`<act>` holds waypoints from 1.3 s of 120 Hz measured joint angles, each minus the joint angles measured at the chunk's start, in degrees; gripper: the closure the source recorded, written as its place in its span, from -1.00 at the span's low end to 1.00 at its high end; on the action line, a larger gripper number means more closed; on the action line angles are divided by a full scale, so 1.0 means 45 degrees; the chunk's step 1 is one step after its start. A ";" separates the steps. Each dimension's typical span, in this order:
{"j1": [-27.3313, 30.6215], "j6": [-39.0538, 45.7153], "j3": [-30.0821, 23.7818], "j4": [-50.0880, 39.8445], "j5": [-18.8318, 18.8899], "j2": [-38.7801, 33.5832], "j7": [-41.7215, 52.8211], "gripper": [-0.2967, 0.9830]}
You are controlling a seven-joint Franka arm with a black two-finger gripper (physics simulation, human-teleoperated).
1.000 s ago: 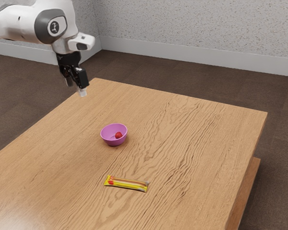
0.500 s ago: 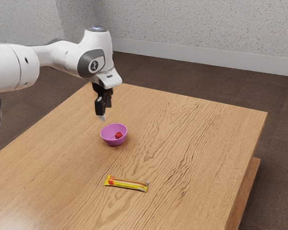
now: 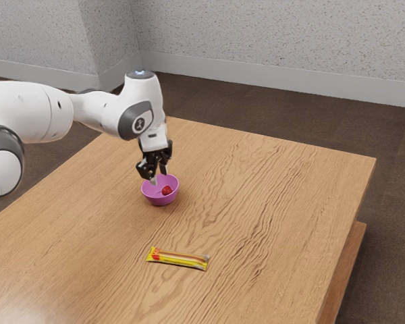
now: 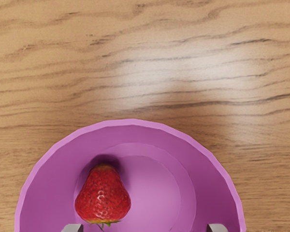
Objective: Take strawberry from the bowl
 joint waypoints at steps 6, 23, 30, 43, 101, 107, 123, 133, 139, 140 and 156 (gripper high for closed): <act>0.0021 0.0399 0.0000 -0.0088 -0.0019 0.0029 0.0302 0.09; 0.0152 0.1285 0.0000 -0.0365 -0.0062 0.0096 0.1028 0.11; 0.0165 0.1523 -0.0004 -0.0492 -0.0072 0.0127 0.1279 0.12; 0.0228 0.1914 -0.0007 -0.0711 -0.0090 0.0226 0.1682 0.12; 0.0513 0.2776 -0.0012 -0.0682 -0.0735 0.0712 0.2643 0.21; 0.0519 0.2839 -0.0015 -0.0679 -0.0794 0.0764 0.2695 0.22; 0.0522 0.2984 -0.0019 -0.0676 -0.0960 0.0886 0.2814 0.25; 0.0522 0.3073 -0.0020 -0.0667 -0.1041 0.1004 0.2875 0.25; 0.0522 0.3115 -0.0020 -0.0658 -0.1073 0.1087 0.2908 0.25; 0.0522 0.3123 -0.0020 -0.0655 -0.1078 0.1099 0.2914 0.25; 0.0536 0.3268 -0.0020 -0.0632 -0.1150 0.1234 0.2989 0.25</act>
